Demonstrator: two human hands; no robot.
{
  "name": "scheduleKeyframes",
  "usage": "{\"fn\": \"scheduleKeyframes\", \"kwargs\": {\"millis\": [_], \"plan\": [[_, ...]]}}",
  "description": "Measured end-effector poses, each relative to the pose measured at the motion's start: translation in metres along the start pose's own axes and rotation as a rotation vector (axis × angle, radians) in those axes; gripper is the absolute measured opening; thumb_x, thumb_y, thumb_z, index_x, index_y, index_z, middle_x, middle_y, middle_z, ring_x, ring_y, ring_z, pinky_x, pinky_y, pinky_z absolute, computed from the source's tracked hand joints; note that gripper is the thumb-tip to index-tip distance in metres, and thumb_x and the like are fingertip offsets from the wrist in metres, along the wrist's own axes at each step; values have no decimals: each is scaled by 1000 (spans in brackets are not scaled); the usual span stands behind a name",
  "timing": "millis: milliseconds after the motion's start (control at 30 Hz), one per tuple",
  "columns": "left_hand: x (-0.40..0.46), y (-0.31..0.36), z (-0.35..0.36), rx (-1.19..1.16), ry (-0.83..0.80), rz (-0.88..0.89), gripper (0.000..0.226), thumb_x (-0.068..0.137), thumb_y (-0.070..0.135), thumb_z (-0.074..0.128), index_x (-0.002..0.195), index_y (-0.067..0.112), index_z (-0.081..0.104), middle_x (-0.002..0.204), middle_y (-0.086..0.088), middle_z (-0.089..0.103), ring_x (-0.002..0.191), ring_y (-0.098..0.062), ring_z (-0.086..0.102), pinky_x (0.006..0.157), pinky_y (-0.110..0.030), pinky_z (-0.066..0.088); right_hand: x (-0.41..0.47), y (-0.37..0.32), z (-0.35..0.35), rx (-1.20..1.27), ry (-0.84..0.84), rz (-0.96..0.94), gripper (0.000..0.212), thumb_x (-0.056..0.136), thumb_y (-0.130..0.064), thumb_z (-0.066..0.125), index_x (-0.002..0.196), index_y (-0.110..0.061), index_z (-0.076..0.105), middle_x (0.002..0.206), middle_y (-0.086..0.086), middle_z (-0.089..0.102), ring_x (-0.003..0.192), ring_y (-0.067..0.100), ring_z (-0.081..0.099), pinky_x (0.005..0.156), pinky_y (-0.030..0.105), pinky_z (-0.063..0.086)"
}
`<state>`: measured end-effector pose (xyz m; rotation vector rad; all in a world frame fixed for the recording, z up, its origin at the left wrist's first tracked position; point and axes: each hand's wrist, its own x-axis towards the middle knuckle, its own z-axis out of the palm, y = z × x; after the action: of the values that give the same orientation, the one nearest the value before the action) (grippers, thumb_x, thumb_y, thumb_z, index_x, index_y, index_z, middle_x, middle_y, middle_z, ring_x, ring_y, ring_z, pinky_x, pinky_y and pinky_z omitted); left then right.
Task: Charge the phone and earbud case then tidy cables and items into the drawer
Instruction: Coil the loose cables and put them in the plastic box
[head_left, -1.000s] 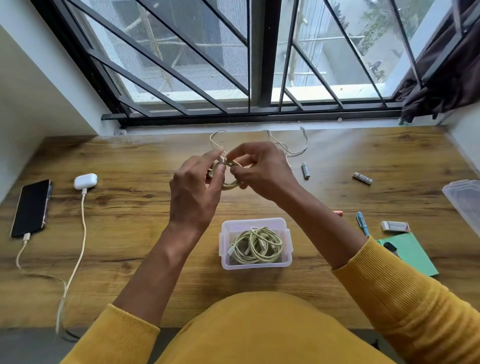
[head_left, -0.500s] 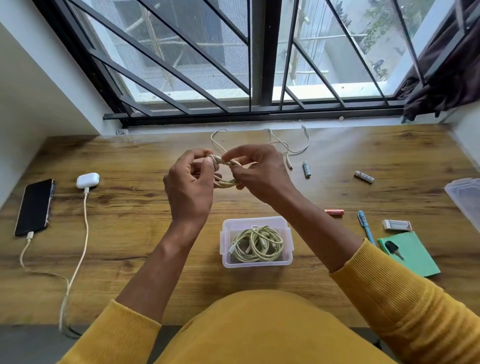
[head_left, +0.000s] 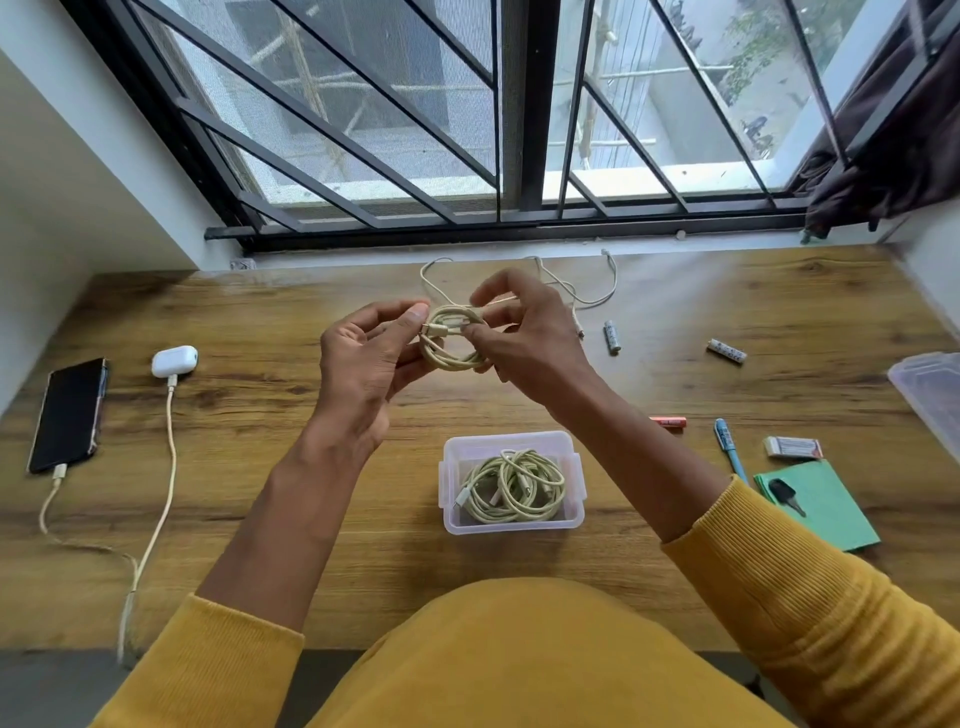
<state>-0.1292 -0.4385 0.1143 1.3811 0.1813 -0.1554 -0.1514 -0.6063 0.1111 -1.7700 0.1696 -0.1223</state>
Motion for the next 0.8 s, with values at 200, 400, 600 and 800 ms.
{"fn": "scheduleKeyframes", "kwargs": {"millis": [200,400,600,800], "plan": [[2,2,-9,-10,-49,-30,7,98,6,72,99,10,78,86,-6,81,72,-19,77,64,-27,62,3,4,-2,24,-9,14,21,91,-8,79,106,-10,64,84,11,76,59,19,74,48,30,53],[3,-6,-11,-59,-114,-57,11,98,3,69,106,8,76,94,-11,80,88,-23,77,78,-30,63,4,10,-5,111,-31,78,21,91,-4,79,109,-4,68,90,17,75,58,15,68,50,29,53],[-4,-14,-11,-98,-163,-65,20,92,2,76,111,6,74,108,-19,77,98,-28,75,89,-33,64,3,15,-11,82,-107,110,19,93,-1,75,112,0,73,86,14,74,64,16,69,52,26,55],[-19,-32,-13,26,-175,-39,28,87,-14,73,106,8,74,91,-4,79,87,-20,74,81,-27,63,-10,27,-21,1,-245,187,12,95,-4,74,105,1,78,75,14,69,61,19,63,55,29,57]]}}
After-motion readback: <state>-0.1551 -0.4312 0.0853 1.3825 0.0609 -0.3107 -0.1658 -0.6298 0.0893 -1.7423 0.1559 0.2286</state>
